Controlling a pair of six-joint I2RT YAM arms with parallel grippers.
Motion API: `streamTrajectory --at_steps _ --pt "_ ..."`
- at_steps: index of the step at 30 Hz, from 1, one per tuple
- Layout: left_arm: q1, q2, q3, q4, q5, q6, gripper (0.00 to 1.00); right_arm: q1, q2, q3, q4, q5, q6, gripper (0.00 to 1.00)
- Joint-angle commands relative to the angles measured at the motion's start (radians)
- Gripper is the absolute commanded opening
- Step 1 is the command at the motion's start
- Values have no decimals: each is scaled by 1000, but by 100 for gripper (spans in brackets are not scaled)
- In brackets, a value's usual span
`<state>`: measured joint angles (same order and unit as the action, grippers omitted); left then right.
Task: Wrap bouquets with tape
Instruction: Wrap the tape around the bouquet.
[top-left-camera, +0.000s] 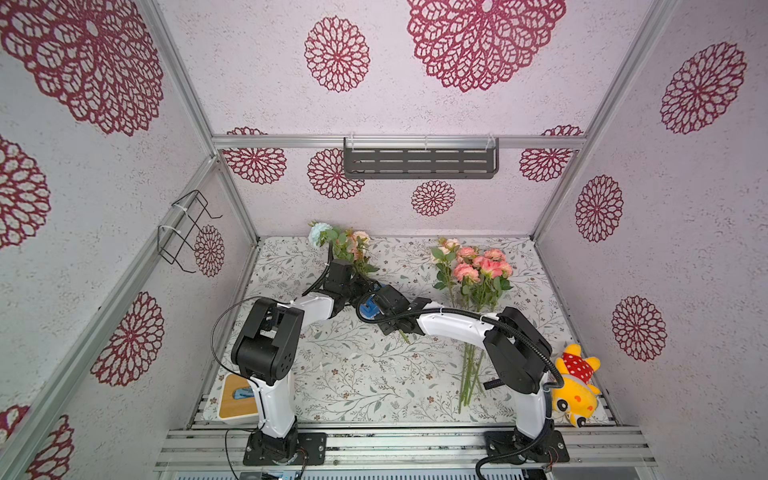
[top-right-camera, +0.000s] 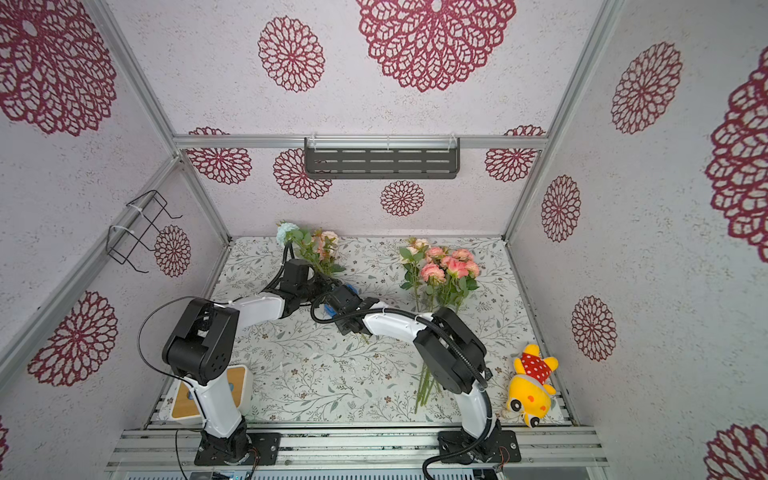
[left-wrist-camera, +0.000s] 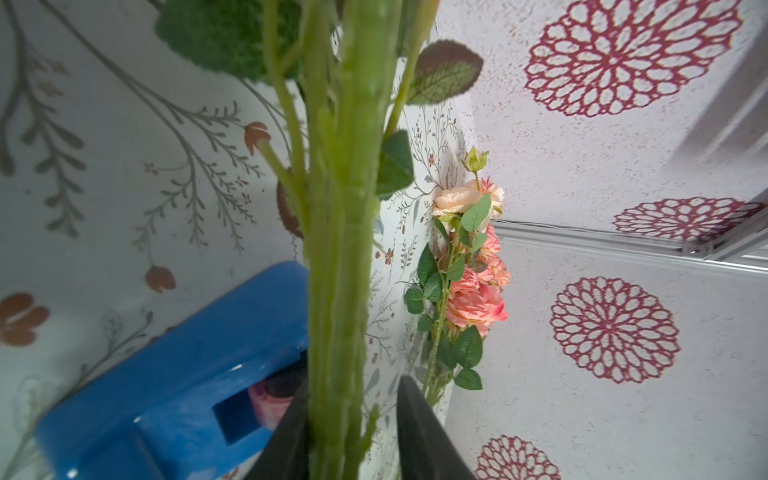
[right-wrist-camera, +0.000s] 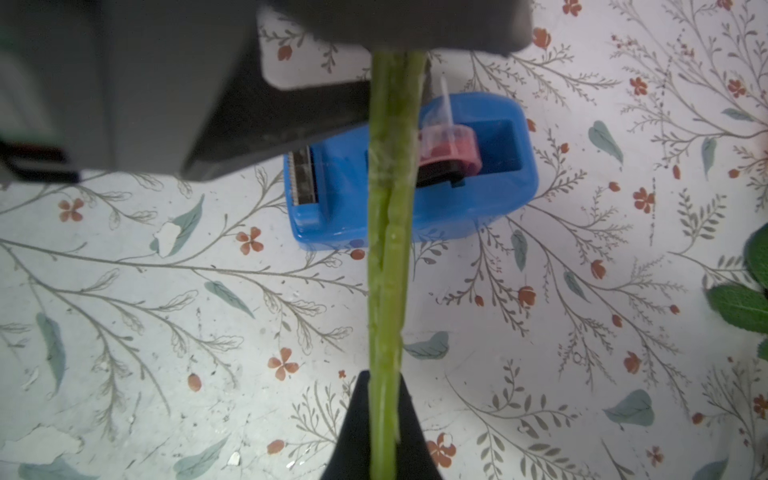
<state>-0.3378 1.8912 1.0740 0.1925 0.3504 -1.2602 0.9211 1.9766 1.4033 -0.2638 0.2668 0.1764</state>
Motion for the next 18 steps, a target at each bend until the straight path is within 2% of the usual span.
streamTrajectory --at_steps 1,4,6,12,15,16,18 --pt "-18 11 2 73 42 -24 36 19 -31 0 130 -47 -10 0" --pt "-22 15 0 73 42 -26 25 18 -19 14 139 -53 -6 0" --pt "-21 16 -3 76 41 -30 14 19 -5 29 123 -46 -5 0" --pt "-19 19 -5 73 43 -34 0 18 -12 8 122 -35 0 0" --pt "-18 19 -5 73 44 -34 0 15 -12 3 105 -45 11 0" --pt "-15 16 -8 74 43 -34 0 7 -15 1 98 -70 21 5" --pt "-11 8 -16 74 33 -30 0 -13 -33 -9 94 -125 52 30"
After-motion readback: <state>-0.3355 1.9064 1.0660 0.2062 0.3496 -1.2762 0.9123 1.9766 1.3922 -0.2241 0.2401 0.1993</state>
